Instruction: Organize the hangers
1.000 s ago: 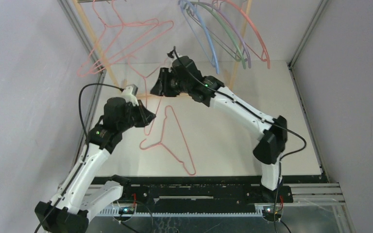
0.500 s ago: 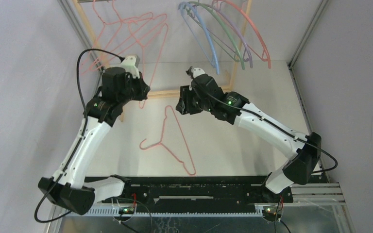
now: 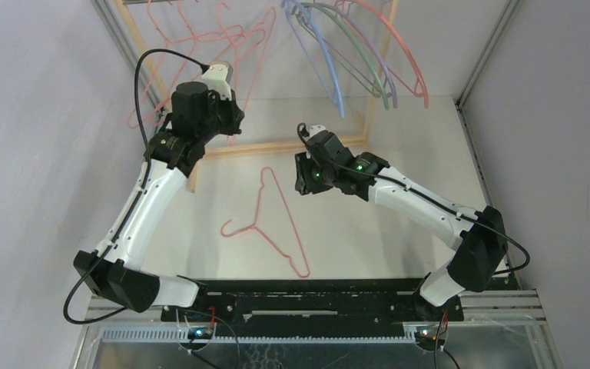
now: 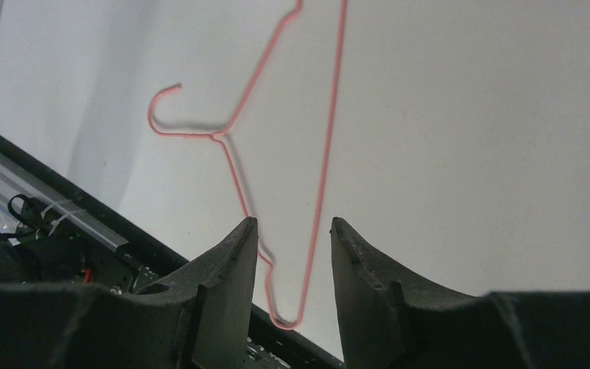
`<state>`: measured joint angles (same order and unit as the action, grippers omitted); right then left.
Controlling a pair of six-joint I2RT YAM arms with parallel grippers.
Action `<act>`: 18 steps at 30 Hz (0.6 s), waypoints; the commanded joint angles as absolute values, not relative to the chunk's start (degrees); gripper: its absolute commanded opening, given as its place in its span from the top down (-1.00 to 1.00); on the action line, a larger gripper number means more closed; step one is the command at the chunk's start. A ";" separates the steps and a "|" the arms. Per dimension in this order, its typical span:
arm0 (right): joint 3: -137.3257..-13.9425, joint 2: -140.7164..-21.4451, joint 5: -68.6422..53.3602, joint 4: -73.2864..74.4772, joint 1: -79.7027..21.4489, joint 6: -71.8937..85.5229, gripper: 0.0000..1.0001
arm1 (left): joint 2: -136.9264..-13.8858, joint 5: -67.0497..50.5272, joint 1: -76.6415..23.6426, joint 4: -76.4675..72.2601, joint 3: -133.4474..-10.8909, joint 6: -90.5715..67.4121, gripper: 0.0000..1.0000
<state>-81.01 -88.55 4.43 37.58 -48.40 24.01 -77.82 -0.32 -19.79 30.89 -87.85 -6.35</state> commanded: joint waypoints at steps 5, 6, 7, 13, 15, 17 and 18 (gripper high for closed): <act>-81.48 -88.62 2.28 36.32 -46.19 19.77 0.06 | -74.55 3.68 -20.10 20.55 -87.20 -4.87 1.00; -81.36 -88.94 1.83 36.52 -46.07 19.60 0.06 | -74.92 3.93 -20.11 20.48 -87.76 -4.75 1.00; -81.05 -89.16 1.32 36.49 -45.94 19.52 0.06 | -75.40 4.07 -20.10 20.48 -88.41 -4.75 0.99; -80.71 -89.61 -0.42 35.56 -44.90 19.60 0.08 | -80.64 3.58 -19.77 20.94 -93.95 -6.29 1.00; -80.69 -89.76 -0.80 35.55 -44.43 19.56 0.08 | -82.83 3.45 -19.65 21.36 -95.95 -6.56 0.99; -80.56 -89.81 -1.31 35.75 -43.94 19.43 0.09 | -84.70 3.35 -19.52 21.44 -97.70 -7.10 0.99; -80.37 -89.75 -1.63 35.81 -43.68 19.35 0.10 | -85.80 2.91 -19.38 21.54 -98.55 -7.52 1.00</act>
